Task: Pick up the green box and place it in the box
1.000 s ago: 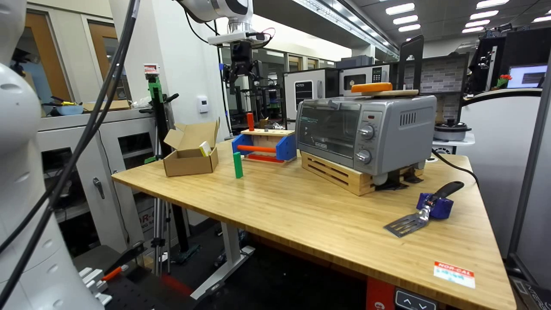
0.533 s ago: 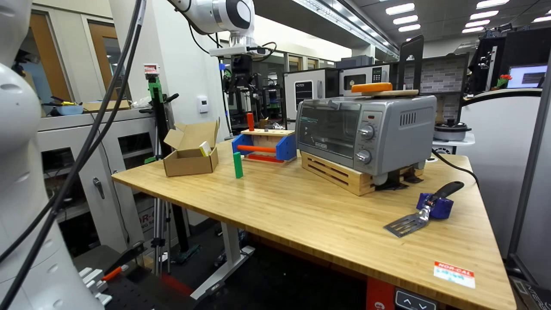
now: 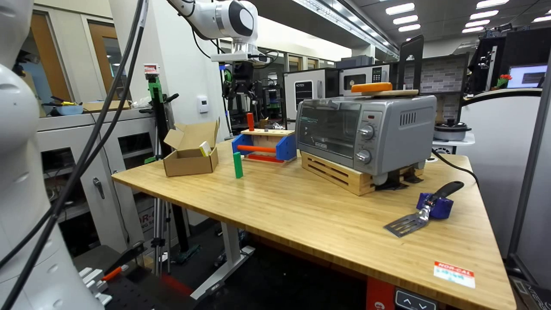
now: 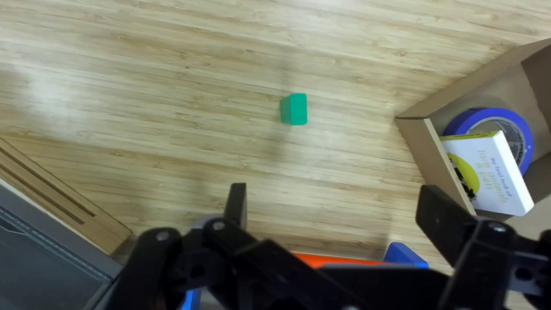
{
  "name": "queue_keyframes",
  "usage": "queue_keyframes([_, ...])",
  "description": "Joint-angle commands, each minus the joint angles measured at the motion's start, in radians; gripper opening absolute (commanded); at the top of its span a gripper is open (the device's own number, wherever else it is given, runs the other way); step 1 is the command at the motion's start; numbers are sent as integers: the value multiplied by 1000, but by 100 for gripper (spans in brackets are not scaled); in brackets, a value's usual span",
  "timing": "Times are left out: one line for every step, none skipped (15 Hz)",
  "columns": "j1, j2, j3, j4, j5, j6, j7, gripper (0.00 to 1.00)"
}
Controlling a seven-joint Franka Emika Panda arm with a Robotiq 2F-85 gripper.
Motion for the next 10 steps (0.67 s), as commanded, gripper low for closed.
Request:
queue_keyframes([-15, -31, 17, -56, 44, 51, -87, 100])
queue_keyframes([-14, -31, 18, -62, 45, 53, -103, 100])
queue_keyframes([-14, -30, 19, -67, 48, 51, -115, 100])
queue_keyframes([-13, -29, 18, -72, 46, 50, -121, 100])
queue_keyframes([-13, -30, 17, -79, 42, 51, -125, 100])
queue_keyframes([-12, -30, 16, -88, 37, 51, -127, 100])
queue_keyframes([-13, -32, 16, -97, 41, 51, -129, 100])
queue_keyframes([-14, -35, 15, -105, 43, 53, -129, 100])
queue_keyframes([-14, -37, 15, -113, 42, 56, -128, 100])
queue_keyframes([-11, -40, 12, -121, 30, 59, -122, 100])
